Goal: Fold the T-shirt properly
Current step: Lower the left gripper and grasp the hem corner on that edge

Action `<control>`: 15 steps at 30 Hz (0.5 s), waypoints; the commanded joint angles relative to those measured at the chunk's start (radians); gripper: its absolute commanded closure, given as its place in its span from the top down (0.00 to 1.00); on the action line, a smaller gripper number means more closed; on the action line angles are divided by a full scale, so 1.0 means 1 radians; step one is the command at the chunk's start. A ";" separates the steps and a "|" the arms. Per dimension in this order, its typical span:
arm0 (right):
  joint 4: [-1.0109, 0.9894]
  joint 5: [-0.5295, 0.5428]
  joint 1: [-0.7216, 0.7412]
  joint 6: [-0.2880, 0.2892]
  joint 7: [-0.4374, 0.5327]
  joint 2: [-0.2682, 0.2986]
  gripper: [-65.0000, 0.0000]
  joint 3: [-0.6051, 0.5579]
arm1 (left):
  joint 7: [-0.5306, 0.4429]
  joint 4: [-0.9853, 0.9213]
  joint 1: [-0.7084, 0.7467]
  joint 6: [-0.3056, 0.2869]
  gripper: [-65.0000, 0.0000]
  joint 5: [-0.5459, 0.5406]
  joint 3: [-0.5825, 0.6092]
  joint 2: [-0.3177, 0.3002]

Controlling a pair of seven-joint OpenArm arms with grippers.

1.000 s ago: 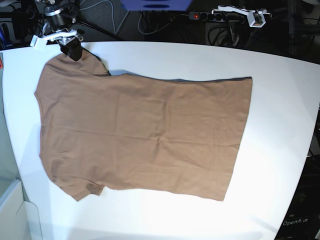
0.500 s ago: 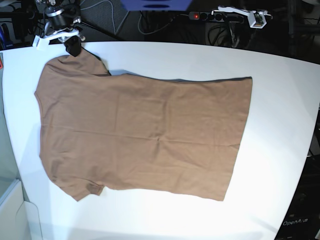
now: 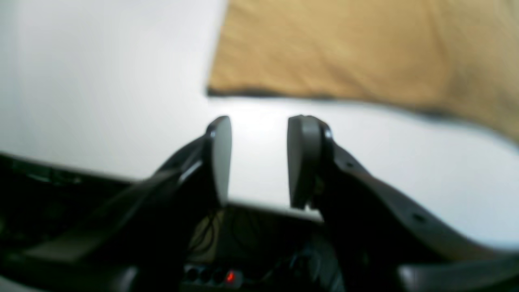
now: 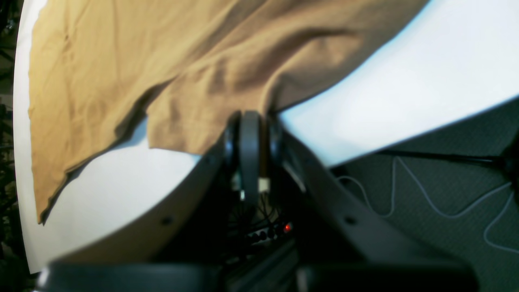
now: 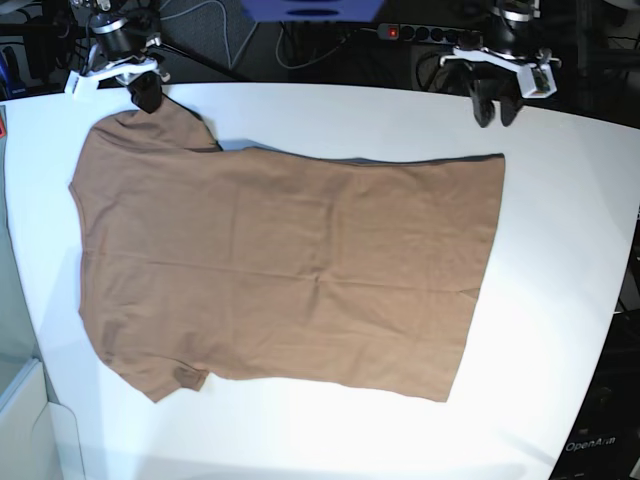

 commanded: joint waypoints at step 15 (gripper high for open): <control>0.011 0.008 -0.011 0.010 0.014 0.023 0.01 0.006 | 0.549 -0.128 -0.284 -0.321 0.34 -0.270 -0.284 -0.061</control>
